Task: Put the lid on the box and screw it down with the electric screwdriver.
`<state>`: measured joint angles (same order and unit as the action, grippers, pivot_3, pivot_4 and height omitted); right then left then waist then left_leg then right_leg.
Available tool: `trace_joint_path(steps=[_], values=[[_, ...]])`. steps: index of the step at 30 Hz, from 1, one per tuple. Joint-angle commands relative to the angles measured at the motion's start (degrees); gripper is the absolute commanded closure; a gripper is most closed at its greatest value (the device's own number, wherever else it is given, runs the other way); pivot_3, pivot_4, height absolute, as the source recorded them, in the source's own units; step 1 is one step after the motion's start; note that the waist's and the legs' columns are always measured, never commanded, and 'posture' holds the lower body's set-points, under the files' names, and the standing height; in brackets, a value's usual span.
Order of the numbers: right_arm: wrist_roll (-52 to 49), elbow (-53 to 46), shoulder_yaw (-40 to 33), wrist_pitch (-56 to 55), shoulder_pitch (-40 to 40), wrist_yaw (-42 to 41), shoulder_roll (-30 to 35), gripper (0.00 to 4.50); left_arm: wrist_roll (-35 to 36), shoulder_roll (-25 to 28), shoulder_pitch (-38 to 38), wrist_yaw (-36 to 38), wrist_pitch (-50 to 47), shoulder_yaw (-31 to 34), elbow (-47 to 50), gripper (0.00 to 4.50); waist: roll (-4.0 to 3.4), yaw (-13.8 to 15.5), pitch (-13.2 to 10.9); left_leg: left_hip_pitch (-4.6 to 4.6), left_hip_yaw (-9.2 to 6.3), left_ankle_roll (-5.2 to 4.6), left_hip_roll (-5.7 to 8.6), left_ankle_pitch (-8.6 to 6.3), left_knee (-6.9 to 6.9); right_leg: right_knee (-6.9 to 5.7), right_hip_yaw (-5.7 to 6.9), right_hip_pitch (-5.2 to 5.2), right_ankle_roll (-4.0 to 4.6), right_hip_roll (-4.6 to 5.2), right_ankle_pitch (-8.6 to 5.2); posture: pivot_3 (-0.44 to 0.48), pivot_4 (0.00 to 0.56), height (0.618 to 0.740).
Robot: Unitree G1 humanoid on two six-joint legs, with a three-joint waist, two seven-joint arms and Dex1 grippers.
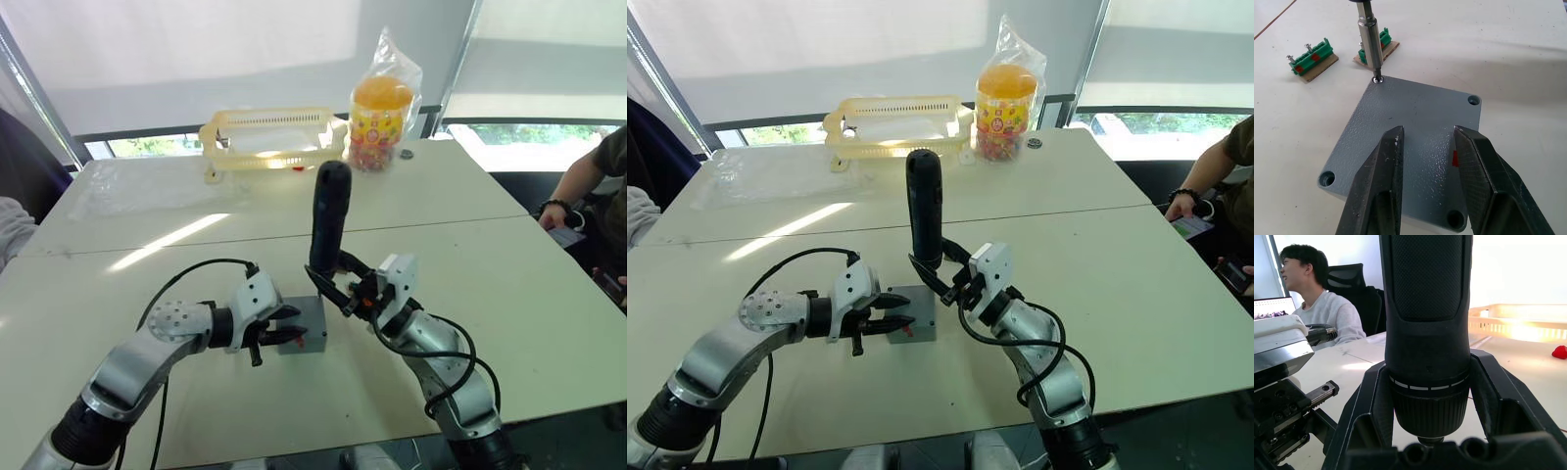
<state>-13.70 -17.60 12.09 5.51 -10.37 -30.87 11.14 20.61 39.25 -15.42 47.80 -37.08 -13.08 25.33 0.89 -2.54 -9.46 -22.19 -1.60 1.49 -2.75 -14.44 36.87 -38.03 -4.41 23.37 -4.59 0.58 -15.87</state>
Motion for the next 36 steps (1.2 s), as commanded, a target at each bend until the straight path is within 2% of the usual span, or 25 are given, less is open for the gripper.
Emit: trace_joint_path(steps=[1, 5, 9, 36], values=[[0.17, 1.66, 2.23, -0.07, 1.38, -1.42, -0.22, 2.69, -2.49, 1.09, 2.66, -0.47, -2.96, -3.18, -3.12, 2.90, -0.01, -0.02, 0.09, 0.03, 0.00, 0.00, 0.00, 0.00, -0.02, 0.01, 0.00, -0.02, 0.01, 0.00, -0.01, 0.000, 0.150, 0.740], [0.50, 2.90, 2.78, -0.74, 1.43, -2.17, 0.03, 2.69, -2.41, 1.12, 2.82, -0.72, -3.10, -3.17, -3.15, 2.90, 0.06, -0.04, 0.17, 0.33, 0.04, 0.00, 0.00, -0.01, -0.15, 0.04, -0.04, -0.25, 0.12, 0.00, -0.15, 0.000, 0.150, 0.740], [0.54, 4.13, 2.75, -0.02, 0.61, -2.75, 0.47, 2.69, -2.76, 1.03, 3.00, -1.04, -3.12, -3.52, -3.22, 2.90, 0.18, -0.04, 0.37, 1.01, 0.16, 0.01, 0.01, -0.01, -0.73, 0.23, -0.15, -0.68, 0.19, 0.04, -0.46, 0.000, 0.150, 0.740], [-2.58, 5.60, 2.14, 8.40, 0.20, -1.74, -0.37, 2.69, -3.09, 0.94, 3.11, -2.30, -3.06, -3.97, -3.12, 2.90, 0.24, -0.19, 0.76, 1.10, 0.13, 0.02, -0.05, -0.02, -1.06, 0.46, -0.14, -0.68, 0.29, 0.06, -0.57, 0.000, 0.150, 0.740]])
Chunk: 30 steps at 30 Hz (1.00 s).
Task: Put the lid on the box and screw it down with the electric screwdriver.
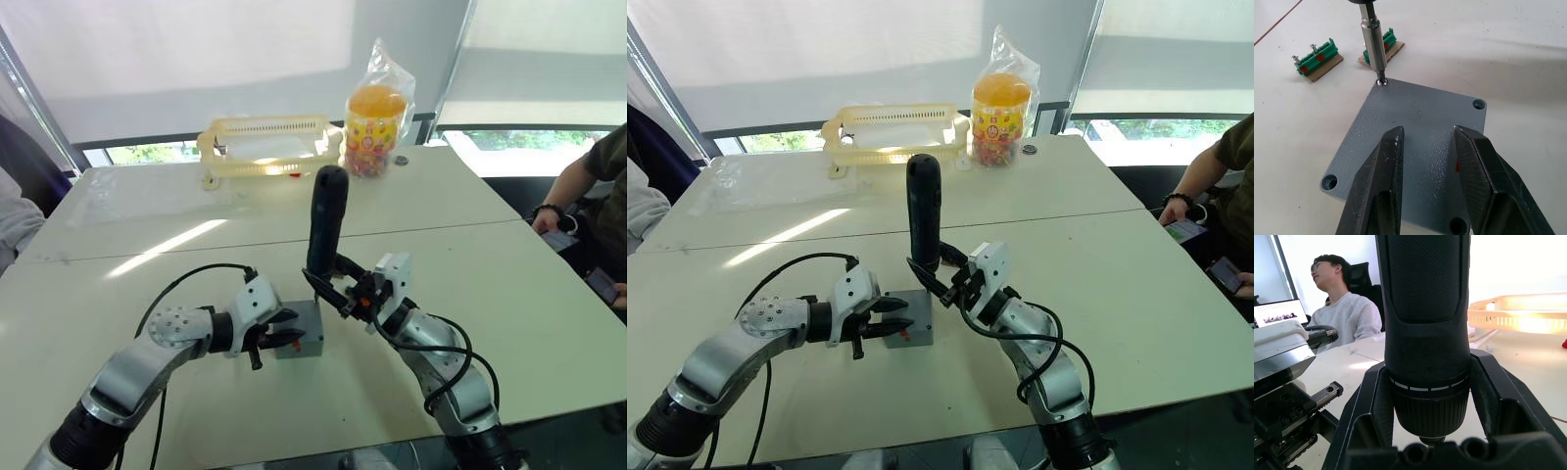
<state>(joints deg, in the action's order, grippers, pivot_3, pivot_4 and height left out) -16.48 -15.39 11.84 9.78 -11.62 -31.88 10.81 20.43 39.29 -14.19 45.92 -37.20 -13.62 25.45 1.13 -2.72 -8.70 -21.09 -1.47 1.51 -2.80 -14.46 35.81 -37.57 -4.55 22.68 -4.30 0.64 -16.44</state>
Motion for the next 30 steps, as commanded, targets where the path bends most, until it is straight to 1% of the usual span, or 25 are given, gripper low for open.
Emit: trace_joint_path(steps=[1, 11, 14, 23, 30], values=[[0.38, 3.56, 2.48, 4.12, 1.42, -0.73, 0.05, 2.69, -2.93, 0.89, 1.86, -0.42, -2.89, -3.48, -3.25, 2.90, 0.00, 0.00, 0.00, 0.00, 0.00, 0.00, 0.00, 0.00, -0.03, 0.01, 0.00, 0.00, 0.00, 0.01, 0.00, 0.000, 0.150, 0.740], [1.73, 5.05, 3.29, 6.60, 1.23, -0.36, 0.85, 2.69, -3.10, 0.95, 1.90, -0.49, -2.48, -3.42, -3.98, 2.90, 0.03, 0.02, 0.30, 0.17, -0.02, 0.01, -0.03, 0.00, -0.32, 0.31, -0.05, -0.06, 0.01, 0.05, 0.00, 0.000, 0.150, 0.740], [1.47, 5.14, 2.96, 7.12, 1.38, -0.28, 0.88, 2.69, -3.13, 0.90, 1.96, -0.59, -2.40, -3.39, -4.09, 2.90, 0.05, 0.02, 0.30, 0.69, -0.07, 0.03, -0.04, -0.02, -0.65, 0.54, -0.19, -0.23, 0.08, 0.20, -0.04, 0.000, 0.150, 0.740], [2.25, 6.27, 3.30, 9.58, 0.78, 0.55, 1.15, 2.69, -3.33, 0.75, 1.97, -0.84, -1.86, -3.63, -4.43, 2.90, 0.05, 0.01, 0.32, 0.67, -0.11, 0.06, -0.15, -0.04, -0.79, 0.74, -0.21, -0.21, 0.14, 0.43, -0.08, 0.000, 0.150, 0.740], [3.01, 6.76, 3.31, 9.70, 0.90, 1.66, 1.27, 2.69, -3.46, 0.60, 1.77, -0.88, -1.50, -4.02, -4.97, 2.90, -0.09, -0.01, 0.67, 0.63, -0.04, 0.32, -0.15, -0.19, -1.01, 1.33, -0.21, -0.32, 0.18, 0.59, -0.06, 0.000, 0.150, 0.740]])
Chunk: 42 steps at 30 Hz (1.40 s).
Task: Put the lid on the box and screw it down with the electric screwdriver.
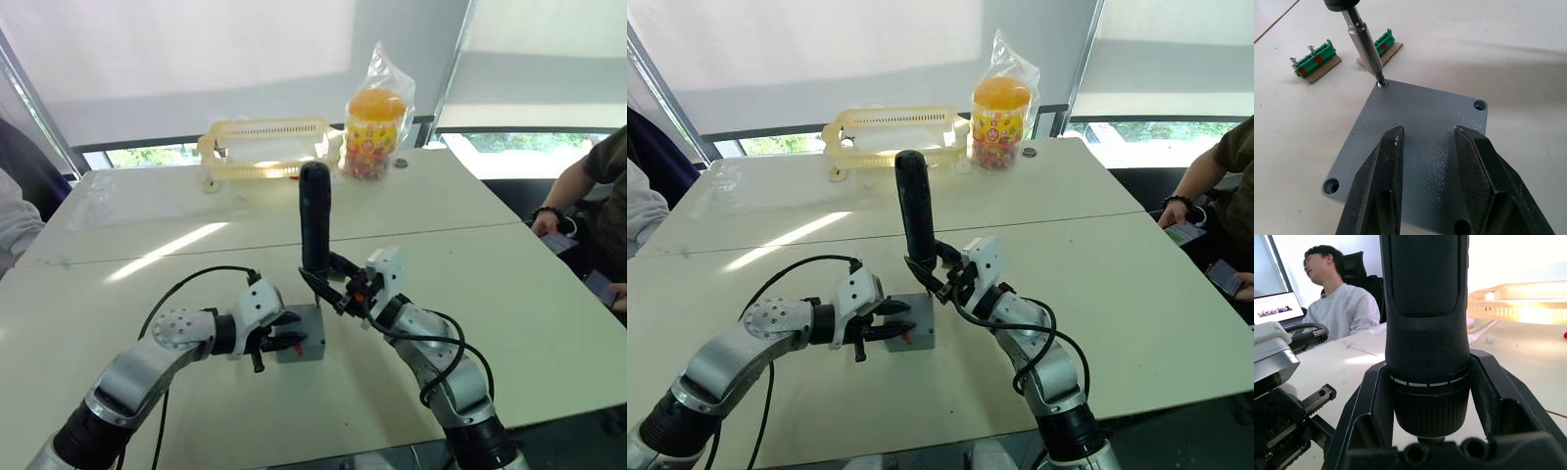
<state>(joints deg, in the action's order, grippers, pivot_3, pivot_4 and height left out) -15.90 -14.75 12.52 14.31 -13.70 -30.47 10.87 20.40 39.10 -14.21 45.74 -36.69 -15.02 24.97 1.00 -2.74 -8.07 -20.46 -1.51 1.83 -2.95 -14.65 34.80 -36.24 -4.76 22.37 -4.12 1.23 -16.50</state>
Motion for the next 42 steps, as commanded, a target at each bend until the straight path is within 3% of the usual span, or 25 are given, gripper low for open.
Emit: trace_joint_path(steps=[1, 25, 32, 38, 42], values=[[2.60, 6.13, 2.38, 4.27, 3.11, 0.57, 1.08, 2.69, -3.49, 0.78, 1.79, -0.68, -1.93, -2.68, -4.58, 2.90, 0.07, 0.01, 0.06, 0.00, 0.02, 0.01, 0.02, -0.01, -0.01, 0.01, 0.03, 0.00, 0.02, 0.08, 0.01, 0.000, 0.150, 0.740], [2.44, 3.16, -0.90, -5.31, 4.59, 1.93, 1.17, 2.69, -5.40, 1.00, 1.52, 0.24, 0.99, -4.44, -6.52, 2.90, 0.09, 0.17, 0.01, -0.23, 0.12, 0.31, 0.11, -0.19, -0.19, 0.37, 0.06, 0.10, 0.05, 0.37, 0.02, 0.000, 0.150, 0.740], [1.72, -4.58, -3.34, -4.53, 2.02, 3.06, 3.27, 2.69, -6.42, 0.45, 1.40, 0.05, 1.88, -6.21, -6.99, 2.90, -0.11, 0.49, -0.06, -1.05, 0.18, 0.25, 0.17, -0.12, -0.15, 0.76, 0.14, 0.34, 0.18, 0.54, 0.11, 0.000, 0.150, 0.740], [0.92, -6.65, -4.37, -3.65, 2.90, 3.48, 4.49, 2.69, -6.75, 0.20, 1.25, 0.16, 2.50, -6.82, -7.39, 2.90, -0.05, 0.89, -0.10, -1.09, 0.18, 0.25, 0.28, -0.12, -0.07, 0.78, 0.21, 0.31, 0.20, 0.58, 0.13, 0.000, 0.150, 0.740], [-2.81, -11.38, -8.41, 0.68, -1.37, 5.90, 4.18, 2.69, -7.14, 0.16, 1.22, 0.49, 3.10, -7.04, -7.84, 2.90, -0.16, 1.02, -0.56, -1.09, 0.15, 0.24, 0.27, -0.12, 0.03, 0.77, 0.22, 0.30, 0.19, 0.48, 0.13, 0.000, 0.150, 0.740]])
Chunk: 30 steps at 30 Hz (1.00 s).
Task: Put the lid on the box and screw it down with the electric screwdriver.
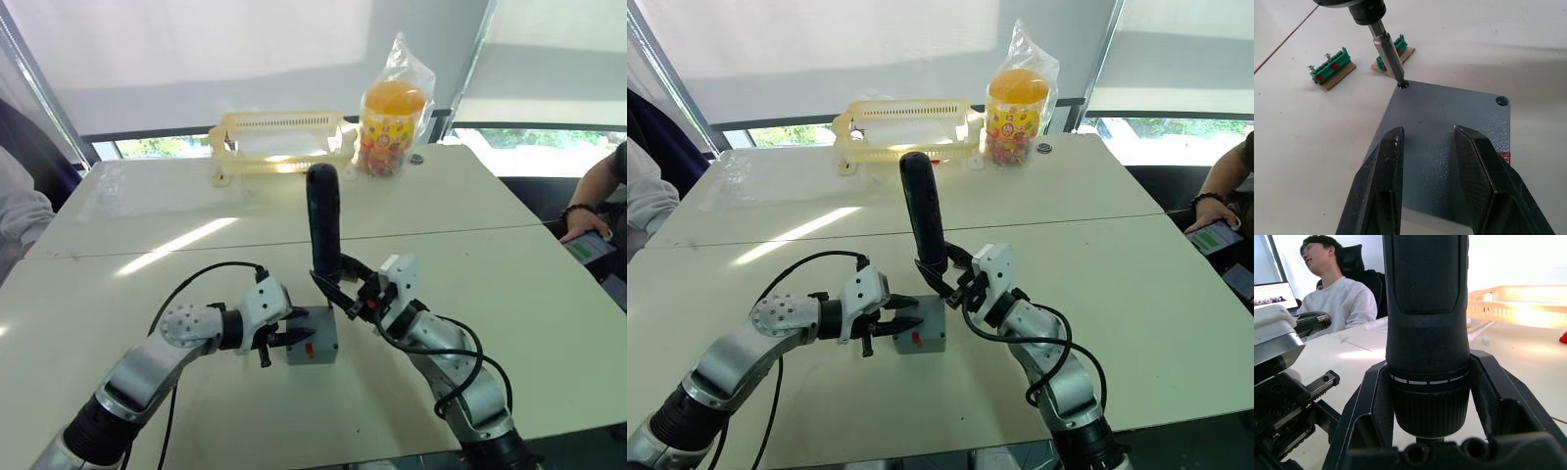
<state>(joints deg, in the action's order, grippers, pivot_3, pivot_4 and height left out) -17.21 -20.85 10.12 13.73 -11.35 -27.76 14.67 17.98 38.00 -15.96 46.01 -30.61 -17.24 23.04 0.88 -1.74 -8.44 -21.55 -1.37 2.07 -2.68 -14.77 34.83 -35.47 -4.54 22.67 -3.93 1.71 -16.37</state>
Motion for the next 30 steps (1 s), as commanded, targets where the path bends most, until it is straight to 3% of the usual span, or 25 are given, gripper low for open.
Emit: trace_joint_path(steps=[1, 8, 11, 15, 18, 23, 26, 30], values=[[-2.05, -6.12, -6.57, 2.24, -4.47, 3.54, 0.53, 2.69, -4.83, 1.28, 2.95, 0.30, -2.81, -4.89, -6.01, 2.90, -0.10, 0.06, -0.40, 0.00, 0.00, 0.00, -0.01, 0.00, 0.07, 0.00, 0.00, 0.02, 0.00, -0.02, 0.00, 0.000, 0.150, 0.740], [-10.98, -12.80, -14.19, 13.47, -13.26, 7.89, 1.57, 2.69, -4.95, 1.27, 2.41, 0.78, -2.06, -4.65, -6.58, 2.90, -0.09, -0.16, -0.62, -0.14, 0.04, -0.01, 0.08, -0.01, 0.13, -0.09, 0.08, 0.07, -0.06, -0.14, 0.02, 0.000, 0.150, 0.740], [-27.22, -10.76, -23.44, 28.79, -20.52, 14.40, 3.80, 2.69, -1.45, 0.49, 1.39, 1.51, -2.24, -0.89, -5.35, 2.90, -0.11, -0.32, -0.75, -0.29, -0.01, -0.02, 0.20, -0.01, 0.18, -0.27, 0.23, 0.18, -0.20, -0.22, 0.00, 0.000, 0.150, 0.740], [-48.96, -3.32, -31.58, 51.05, -25.69, 15.41, 17.85, 2.69, 7.34, 0.02, -1.62, 3.59, -5.62, 6.99, -1.11, 2.90, -0.01, -0.20, -1.09, -0.86, -0.14, -0.04, 0.17, 0.02, 0.45, -0.64, 0.45, 0.70, -0.23, -0.17, -0.01, 0.000, 0.150, 0.740], [-57.57, 3.46, -34.08, 60.26, -28.06, 15.39, 27.38, 2.69, 13.97, 2.33, -4.38, 5.82, -11.02, 11.59, 2.73, 2.90, -0.01, -0.40, -1.98, -0.99, -0.17, -0.06, 0.22, 0.03, 0.43, -0.66, 0.51, 0.83, -0.23, -0.26, -0.01, 0.000, 0.150, 0.740], [-58.12, 17.58, -27.22, 78.26, -29.04, 16.90, 41.36, 2.69, 20.15, 10.57, -9.23, 11.49, -17.41, 15.05, 6.56, 2.90, -0.17, -0.63, -2.47, -2.09, -0.23, -0.09, 0.17, 0.04, 0.55, -0.81, 0.43, 1.98, -1.06, -0.64, 0.44, 0.000, 0.150, 0.740], [-59.88, 23.19, -22.00, 78.77, -27.66, 16.93, 44.82, 2.69, 18.97, 15.03, -9.64, 14.25, -16.77, 13.89, 7.66, 2.90, -0.22, -0.79, -2.52, -2.08, -0.18, -0.23, 0.04, -0.05, 0.44, -0.62, 0.39, 1.99, -1.05, -0.80, 0.42, 0.000, 0.150, 0.740], [-57.94, 27.04, -15.87, 78.77, -27.95, 16.49, 45.68, 2.69, 19.30, 17.05, -9.75, 15.27, -16.69, 13.70, 9.12, 2.90, -0.26, -0.78, -2.66, -2.06, -0.09, -0.32, -0.02, -0.10, 0.43, -0.66, 0.22, 2.10, -1.03, -0.89, 0.38, 0.000, 0.150, 0.740]])
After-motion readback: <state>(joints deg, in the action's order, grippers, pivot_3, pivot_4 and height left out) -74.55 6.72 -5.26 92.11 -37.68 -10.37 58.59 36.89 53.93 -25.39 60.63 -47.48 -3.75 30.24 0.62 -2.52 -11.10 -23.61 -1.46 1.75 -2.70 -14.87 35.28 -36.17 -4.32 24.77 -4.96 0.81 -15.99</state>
